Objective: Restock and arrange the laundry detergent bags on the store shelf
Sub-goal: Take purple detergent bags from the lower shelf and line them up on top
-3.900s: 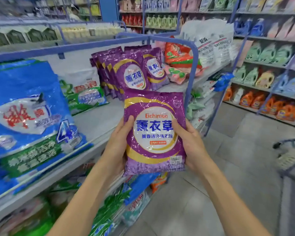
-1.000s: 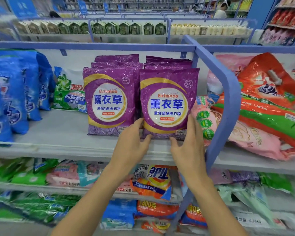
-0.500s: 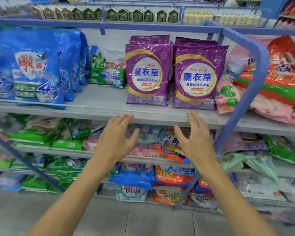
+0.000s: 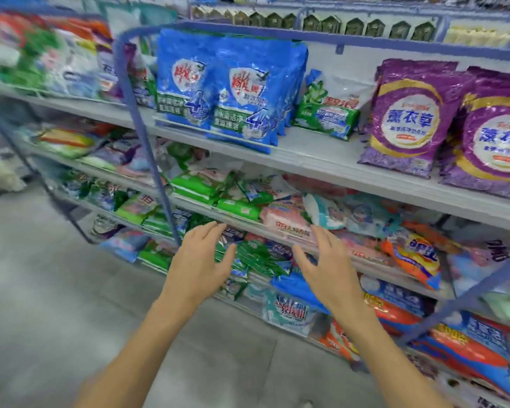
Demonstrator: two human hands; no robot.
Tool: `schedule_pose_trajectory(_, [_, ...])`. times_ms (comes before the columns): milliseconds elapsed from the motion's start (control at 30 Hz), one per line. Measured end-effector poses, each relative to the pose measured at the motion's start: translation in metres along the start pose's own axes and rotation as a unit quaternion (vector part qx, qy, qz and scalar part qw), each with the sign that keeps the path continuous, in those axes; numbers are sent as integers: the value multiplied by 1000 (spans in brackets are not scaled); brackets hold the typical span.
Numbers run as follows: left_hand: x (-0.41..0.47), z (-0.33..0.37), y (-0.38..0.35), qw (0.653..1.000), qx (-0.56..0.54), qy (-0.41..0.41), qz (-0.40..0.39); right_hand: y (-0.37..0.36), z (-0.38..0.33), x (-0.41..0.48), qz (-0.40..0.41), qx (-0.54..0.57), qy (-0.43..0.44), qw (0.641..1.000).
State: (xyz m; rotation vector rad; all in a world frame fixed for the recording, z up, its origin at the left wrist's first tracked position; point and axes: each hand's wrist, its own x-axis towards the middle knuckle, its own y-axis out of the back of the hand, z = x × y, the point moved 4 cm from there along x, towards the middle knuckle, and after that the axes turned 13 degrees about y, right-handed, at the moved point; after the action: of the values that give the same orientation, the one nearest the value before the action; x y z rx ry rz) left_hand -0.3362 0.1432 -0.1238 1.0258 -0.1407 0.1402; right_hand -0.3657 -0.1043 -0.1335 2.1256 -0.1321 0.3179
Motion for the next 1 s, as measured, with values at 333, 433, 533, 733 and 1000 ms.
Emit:
schedule_pose_trajectory(333, [-10,-140,57,987,-16,150,51,-109,-98,37,-111,42,70,990])
schedule_pose_trajectory(433, [4,-182,60,982,-18,182,42,-141,-118,63,-133,46,82,987])
schedule_pose_trajectory(533, [30,-219,68,978,-10,205,43,-174,-140,95,-148,58,92,983])
schedule_pose_trajectory(733, [84,-287,92,968,3,244,60,-245,-193,166,-189,85,118,971])
schedule_pose_trajectory(1000, [133,-387,120,950,7,303,74,-337,-265,245,-233,103,123,959])
